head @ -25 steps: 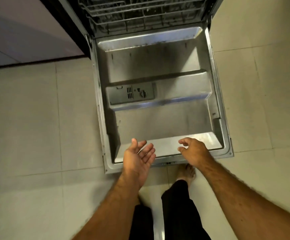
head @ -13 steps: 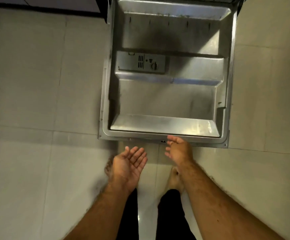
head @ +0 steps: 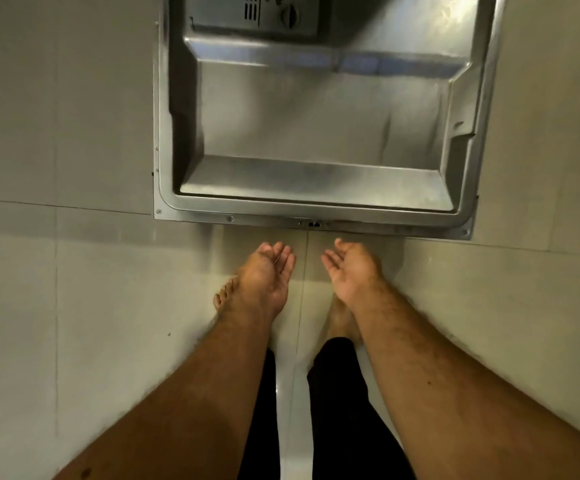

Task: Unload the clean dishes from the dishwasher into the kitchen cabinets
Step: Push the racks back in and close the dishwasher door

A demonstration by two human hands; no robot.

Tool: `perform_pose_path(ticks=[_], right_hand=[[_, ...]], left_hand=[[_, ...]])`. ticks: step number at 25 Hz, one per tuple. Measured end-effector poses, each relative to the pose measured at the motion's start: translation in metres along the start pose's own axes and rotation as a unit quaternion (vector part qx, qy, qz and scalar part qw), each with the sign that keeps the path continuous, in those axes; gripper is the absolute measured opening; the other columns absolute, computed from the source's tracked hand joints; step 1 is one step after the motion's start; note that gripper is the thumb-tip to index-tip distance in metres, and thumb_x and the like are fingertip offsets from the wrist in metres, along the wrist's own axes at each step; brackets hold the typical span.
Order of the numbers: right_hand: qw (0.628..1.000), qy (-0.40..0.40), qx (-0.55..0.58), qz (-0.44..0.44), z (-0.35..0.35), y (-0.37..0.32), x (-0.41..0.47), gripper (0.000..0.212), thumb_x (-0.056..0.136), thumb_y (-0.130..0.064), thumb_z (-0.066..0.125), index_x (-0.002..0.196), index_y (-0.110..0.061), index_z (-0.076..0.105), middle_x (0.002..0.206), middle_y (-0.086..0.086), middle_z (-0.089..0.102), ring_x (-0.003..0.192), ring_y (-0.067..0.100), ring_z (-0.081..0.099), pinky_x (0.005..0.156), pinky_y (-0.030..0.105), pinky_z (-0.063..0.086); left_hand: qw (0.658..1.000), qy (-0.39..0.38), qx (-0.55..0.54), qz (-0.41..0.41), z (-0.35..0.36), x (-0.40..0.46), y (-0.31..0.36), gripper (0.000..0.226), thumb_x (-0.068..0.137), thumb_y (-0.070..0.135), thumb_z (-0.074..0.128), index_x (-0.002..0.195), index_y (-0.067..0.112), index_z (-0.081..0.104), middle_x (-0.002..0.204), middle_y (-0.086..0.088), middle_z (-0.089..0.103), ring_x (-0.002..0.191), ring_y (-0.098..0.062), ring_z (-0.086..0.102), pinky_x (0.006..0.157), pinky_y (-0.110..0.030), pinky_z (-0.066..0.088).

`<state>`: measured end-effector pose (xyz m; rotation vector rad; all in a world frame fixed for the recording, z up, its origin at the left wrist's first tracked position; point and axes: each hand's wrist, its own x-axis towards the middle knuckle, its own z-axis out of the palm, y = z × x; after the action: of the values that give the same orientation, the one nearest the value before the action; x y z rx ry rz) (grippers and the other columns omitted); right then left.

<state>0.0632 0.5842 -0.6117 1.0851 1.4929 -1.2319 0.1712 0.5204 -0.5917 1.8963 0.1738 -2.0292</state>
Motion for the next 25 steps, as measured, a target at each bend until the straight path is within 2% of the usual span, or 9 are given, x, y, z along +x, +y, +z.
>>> perform_pose_path(ticks=[3, 5, 7, 9, 11, 15, 18, 21, 25], right_hand=[[0.999, -0.008, 0.039, -0.002, 0.012, 0.002, 0.021, 0.025, 0.093, 0.007, 0.052, 0.117, 0.004, 0.058, 0.099, 0.013, 0.058, 0.105, 0.026, 0.056, 0.092, 0.036, 0.048], [0.999, -0.002, 0.047, -0.005, 0.019, -0.001, 0.030, 0.023, 0.092, 0.005, 0.051, 0.114, 0.002, 0.058, 0.101, 0.013, 0.058, 0.102, 0.023, 0.057, 0.092, 0.037, 0.050], [0.998, 0.009, 0.061, -0.015, 0.022, -0.006, 0.036, 0.027, 0.092, 0.004, 0.049, 0.117, 0.000, 0.058, 0.112, 0.015, 0.059, 0.106, 0.026, 0.059, 0.092, 0.039, 0.052], [0.997, 0.010, 0.080, -0.021, 0.022, -0.015, 0.040, 0.028, 0.091, 0.005, 0.044, 0.115, -0.001, 0.058, 0.114, 0.015, 0.059, 0.110, 0.029, 0.059, 0.096, 0.043, 0.050], [0.995, -0.003, 0.094, -0.020, 0.020, -0.023, 0.045, 0.025, 0.092, 0.008, 0.038, 0.102, -0.002, 0.058, 0.106, 0.014, 0.060, 0.114, 0.030, 0.058, 0.106, 0.047, 0.044], [0.995, -0.023, 0.093, -0.024, 0.012, -0.028, 0.050, 0.029, 0.091, 0.014, 0.040, 0.094, -0.006, 0.060, 0.101, 0.010, 0.062, 0.109, 0.025, 0.058, 0.111, 0.045, 0.041], [0.995, -0.031, 0.085, -0.037, 0.007, -0.028, 0.046, 0.032, 0.092, 0.017, 0.042, 0.094, -0.008, 0.061, 0.101, 0.007, 0.061, 0.114, 0.023, 0.057, 0.111, 0.042, 0.040], [0.994, -0.032, 0.087, -0.054, 0.005, -0.027, 0.026, 0.033, 0.094, 0.014, 0.042, 0.086, -0.012, 0.060, 0.092, 0.004, 0.061, 0.097, 0.016, 0.059, 0.110, 0.040, 0.040], [0.996, -0.013, 0.065, -0.056, -0.007, -0.035, -0.025, 0.024, 0.096, 0.009, 0.049, 0.084, -0.010, 0.057, 0.090, 0.005, 0.059, 0.084, 0.013, 0.058, 0.104, 0.038, 0.045]], left_hand=[[0.999, 0.015, -0.023, 0.017, -0.001, 0.022, 0.006, 0.046, 0.101, -0.001, 0.042, 0.146, 0.004, 0.037, 0.134, -0.017, 0.054, 0.119, -0.024, 0.058, 0.106, -0.036, 0.045], [0.999, 0.028, -0.016, 0.030, 0.000, 0.037, 0.017, 0.044, 0.096, -0.003, 0.052, 0.139, 0.004, 0.045, 0.119, -0.015, 0.057, 0.097, -0.018, 0.062, 0.090, -0.028, 0.055], [0.998, 0.043, 0.017, 0.038, 0.003, 0.050, 0.026, 0.037, 0.093, -0.003, 0.057, 0.130, 0.000, 0.051, 0.115, -0.014, 0.057, 0.090, -0.016, 0.060, 0.075, -0.023, 0.058], [0.997, 0.049, 0.046, 0.044, 0.007, 0.060, 0.033, 0.031, 0.092, -0.006, 0.058, 0.122, -0.002, 0.055, 0.105, -0.012, 0.060, 0.089, -0.015, 0.059, 0.085, -0.025, 0.055], [0.995, 0.046, 0.068, 0.054, 0.012, 0.069, 0.036, 0.029, 0.092, -0.010, 0.053, 0.119, -0.002, 0.059, 0.098, -0.010, 0.061, 0.089, -0.016, 0.060, 0.093, -0.027, 0.051], [0.993, 0.056, 0.058, 0.087, 0.021, 0.080, 0.035, 0.032, 0.087, -0.015, 0.048, 0.108, 0.004, 0.063, 0.102, -0.011, 0.063, 0.089, -0.016, 0.061, 0.088, -0.030, 0.053], [0.994, 0.051, 0.017, 0.091, 0.022, 0.072, 0.033, 0.031, 0.084, -0.018, 0.041, 0.089, 0.006, 0.061, 0.089, -0.012, 0.061, 0.083, -0.018, 0.057, 0.094, -0.039, 0.052], [0.995, 0.023, -0.002, 0.092, 0.016, 0.046, 0.037, 0.035, 0.084, -0.020, 0.033, 0.080, 0.006, 0.057, 0.082, -0.011, 0.055, 0.084, -0.021, 0.052, 0.100, -0.041, 0.048], [0.996, 0.038, -0.012, 0.082, 0.018, -0.009, 0.042, 0.024, 0.091, -0.016, 0.045, 0.087, 0.005, 0.058, 0.093, -0.013, 0.060, 0.093, -0.023, 0.058, 0.097, -0.041, 0.050]])
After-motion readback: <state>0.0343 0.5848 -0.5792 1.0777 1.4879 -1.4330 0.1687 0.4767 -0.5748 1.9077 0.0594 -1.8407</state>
